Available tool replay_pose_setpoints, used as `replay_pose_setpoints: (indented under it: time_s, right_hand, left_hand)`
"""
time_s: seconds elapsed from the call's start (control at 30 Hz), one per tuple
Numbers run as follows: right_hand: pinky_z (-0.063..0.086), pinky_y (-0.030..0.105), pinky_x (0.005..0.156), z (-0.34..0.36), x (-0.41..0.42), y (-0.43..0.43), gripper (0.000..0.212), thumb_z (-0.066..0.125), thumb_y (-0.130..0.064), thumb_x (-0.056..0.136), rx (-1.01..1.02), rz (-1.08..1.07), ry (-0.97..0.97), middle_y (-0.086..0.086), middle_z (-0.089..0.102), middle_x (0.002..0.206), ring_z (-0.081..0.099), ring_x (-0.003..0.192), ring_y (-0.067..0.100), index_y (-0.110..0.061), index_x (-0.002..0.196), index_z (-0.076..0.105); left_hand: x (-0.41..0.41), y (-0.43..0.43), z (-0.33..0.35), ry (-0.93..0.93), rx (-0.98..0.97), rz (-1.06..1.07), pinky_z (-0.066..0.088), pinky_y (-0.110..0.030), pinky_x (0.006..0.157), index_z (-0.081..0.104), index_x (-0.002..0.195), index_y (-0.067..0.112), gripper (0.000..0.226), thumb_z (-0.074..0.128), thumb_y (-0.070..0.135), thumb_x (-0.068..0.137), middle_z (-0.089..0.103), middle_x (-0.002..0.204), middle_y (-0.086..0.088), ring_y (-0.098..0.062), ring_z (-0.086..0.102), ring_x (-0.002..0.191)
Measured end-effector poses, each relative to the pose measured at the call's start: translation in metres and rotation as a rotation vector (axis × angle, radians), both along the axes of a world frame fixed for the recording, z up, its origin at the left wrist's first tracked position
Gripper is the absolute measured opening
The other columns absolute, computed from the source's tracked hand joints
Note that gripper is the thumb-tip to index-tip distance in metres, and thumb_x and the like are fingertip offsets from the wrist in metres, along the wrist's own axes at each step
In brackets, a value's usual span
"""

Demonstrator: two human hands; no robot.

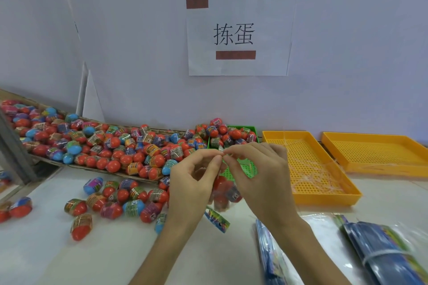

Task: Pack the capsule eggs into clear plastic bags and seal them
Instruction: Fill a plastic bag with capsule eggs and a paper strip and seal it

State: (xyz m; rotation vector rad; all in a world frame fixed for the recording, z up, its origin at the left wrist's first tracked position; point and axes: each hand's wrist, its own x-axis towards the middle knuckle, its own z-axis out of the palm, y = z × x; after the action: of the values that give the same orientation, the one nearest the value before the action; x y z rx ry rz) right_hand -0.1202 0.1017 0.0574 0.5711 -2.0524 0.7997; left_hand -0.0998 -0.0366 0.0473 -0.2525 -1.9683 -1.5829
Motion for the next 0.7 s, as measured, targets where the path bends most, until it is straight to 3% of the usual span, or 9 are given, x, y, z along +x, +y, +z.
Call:
replay_pose_setpoints:
  time_s: [0.23,0.43,0.6,0.7]
  right_hand:
    - [0.047,0.03,0.089,-0.004,-0.001,0.001,0.013,0.073,-0.026,0.088,-0.007,0.037,0.034,-0.005,0.075,0.093,0.067,0.089,0.012,-0.018,0.097,0.077]
    - [0.055,0.035,0.079,-0.005,-0.003,0.005,0.009,0.077,-0.017,0.087,0.018,0.109,0.016,-0.004,0.075,0.09,0.067,0.083,0.012,-0.014,0.096,0.077]
    - [0.055,0.029,0.065,-0.003,-0.003,0.008,0.004,0.077,-0.012,0.084,0.067,0.156,0.009,-0.004,0.072,0.08,0.061,0.072,0.007,-0.012,0.087,0.076]
    - [0.052,0.024,0.061,-0.002,-0.003,0.008,0.005,0.072,-0.015,0.083,0.066,0.171,-0.002,-0.004,0.07,0.074,0.057,0.066,0.005,-0.012,0.082,0.076]
  left_hand:
    - [0.001,0.001,-0.001,0.13,-0.19,0.064,0.051,-0.007,0.076,0.068,0.103,0.035,0.021,0.062,0.016,0.096,0.069,0.087,0.029,0.006,0.065,0.094]
    - [-0.004,-0.004,-0.006,0.239,-0.378,0.103,0.047,-0.006,0.083,0.075,0.109,0.014,0.021,0.058,0.012,0.096,0.064,0.098,0.029,0.01,0.063,0.097]
    - [-0.009,-0.011,-0.014,0.285,-0.531,0.115,0.051,-0.017,0.084,0.073,0.107,0.007,0.019,0.059,0.005,0.095,0.072,0.097,0.003,-0.004,0.063,0.092]
    - [-0.01,-0.011,-0.016,0.286,-0.58,0.104,0.049,-0.014,0.085,0.072,0.108,0.007,0.021,0.054,0.012,0.098,0.071,0.097,0.001,-0.004,0.06,0.092]
